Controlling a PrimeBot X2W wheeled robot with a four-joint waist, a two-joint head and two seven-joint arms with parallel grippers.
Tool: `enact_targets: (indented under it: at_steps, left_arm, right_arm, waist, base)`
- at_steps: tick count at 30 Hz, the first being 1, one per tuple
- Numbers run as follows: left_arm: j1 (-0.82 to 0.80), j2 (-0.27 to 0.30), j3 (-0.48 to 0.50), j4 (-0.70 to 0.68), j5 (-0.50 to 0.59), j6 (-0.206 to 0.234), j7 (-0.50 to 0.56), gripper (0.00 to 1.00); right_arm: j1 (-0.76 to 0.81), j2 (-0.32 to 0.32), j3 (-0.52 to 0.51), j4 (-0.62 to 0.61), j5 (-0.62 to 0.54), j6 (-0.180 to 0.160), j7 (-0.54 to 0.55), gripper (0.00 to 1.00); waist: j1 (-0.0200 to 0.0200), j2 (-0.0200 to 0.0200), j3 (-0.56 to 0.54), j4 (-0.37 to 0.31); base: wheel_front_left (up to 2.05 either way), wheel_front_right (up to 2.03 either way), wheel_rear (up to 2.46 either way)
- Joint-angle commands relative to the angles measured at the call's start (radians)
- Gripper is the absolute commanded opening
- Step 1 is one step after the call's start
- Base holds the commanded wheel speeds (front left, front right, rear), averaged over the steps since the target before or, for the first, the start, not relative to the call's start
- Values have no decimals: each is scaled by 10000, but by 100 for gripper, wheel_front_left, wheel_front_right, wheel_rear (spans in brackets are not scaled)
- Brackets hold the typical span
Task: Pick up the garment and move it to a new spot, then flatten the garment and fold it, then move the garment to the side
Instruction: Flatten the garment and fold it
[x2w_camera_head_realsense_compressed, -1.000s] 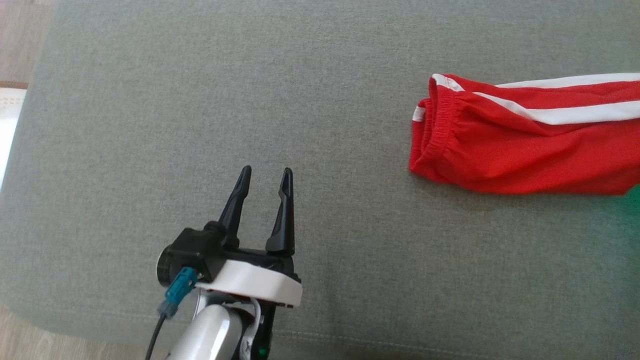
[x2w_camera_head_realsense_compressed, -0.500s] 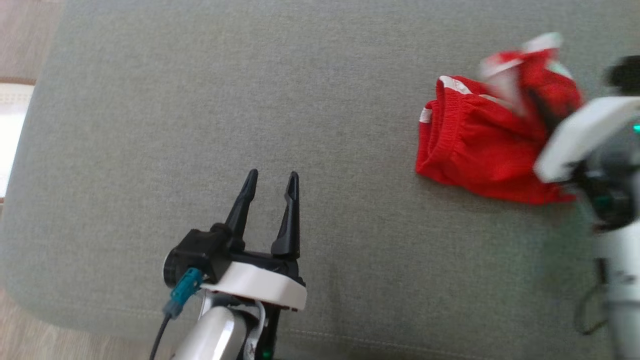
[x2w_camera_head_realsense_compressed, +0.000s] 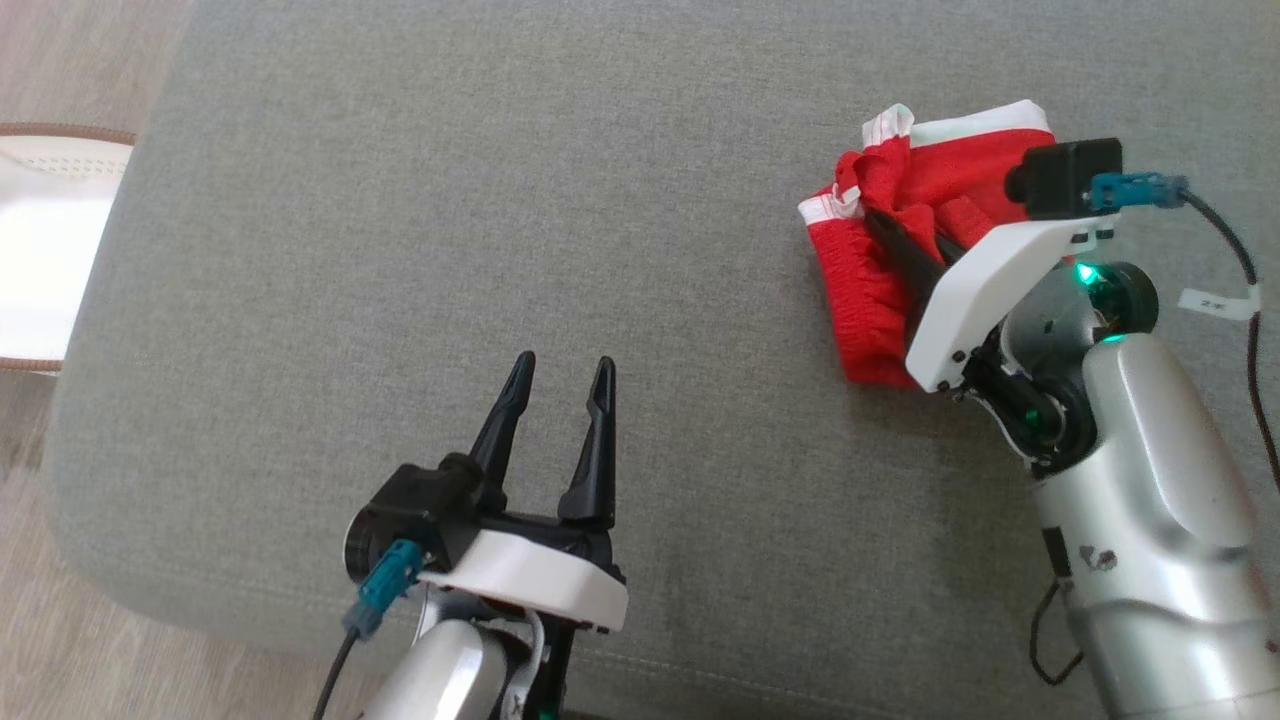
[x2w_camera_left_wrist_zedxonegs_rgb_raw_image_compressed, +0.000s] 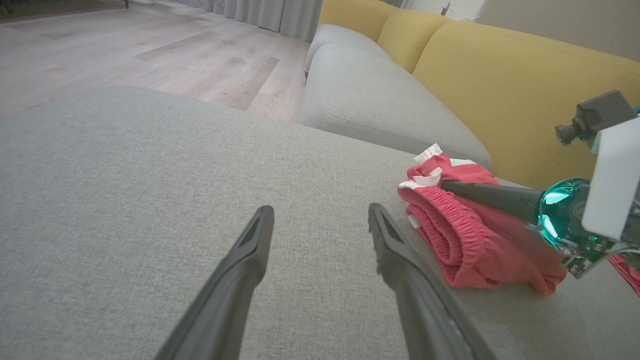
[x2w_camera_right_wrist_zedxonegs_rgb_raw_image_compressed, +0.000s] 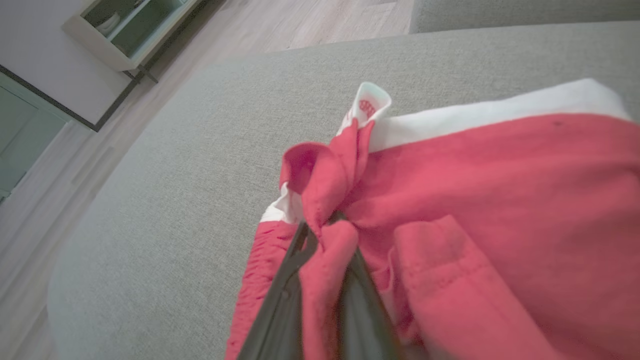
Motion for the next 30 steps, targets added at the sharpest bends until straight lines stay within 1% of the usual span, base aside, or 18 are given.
enact_targets:
  at_steps: [1,4,10,15,19,25,30]
  left_arm:
    - [-52,5,306,-289,-65,75,-78,100]
    - [2,5,335,-293,-48,92,-78,100]
    - [58,5,429,-248,12,75,-78,100]
    - [12,5,466,-217,57,41,-78,100]
    - [-49,5,384,-220,46,6,-78,100]
    - [-146,5,257,-212,-51,15,-78,100]
    - [-192,5,193,-195,-125,61,-78,100]
  right_arm:
    - [-228,175,214,-336,-125,-7,-99,0]
    - [-139,-34,377,-343,-444,-7,-404,0]
    - [-20,-83,398,-780,-462,-7,-781,0]
    - [76,-55,435,-1270,-319,-7,-703,0]
    - [218,-18,721,-1393,-258,-7,-453,0]
    - [310,181,755,-947,-322,-7,-494,0]
    - [253,384,860,-187,-268,-7,-954,0]
  waist:
    - [0,0,-24,5]
    - [0,0,-72,-27]
    - [0,0,-176,-332]
    - [0,0,-173,-508]
    - [0,0,-89,-510]
    - [0,0,141,-292]
    - [0,0,215,-68]
  base:
    - [0,0,0]
    - [0,0,0]
    - [0,0,0]
    - [0,0,0]
    - [0,0,0]
    - [0,0,0]
    - [0,0,0]
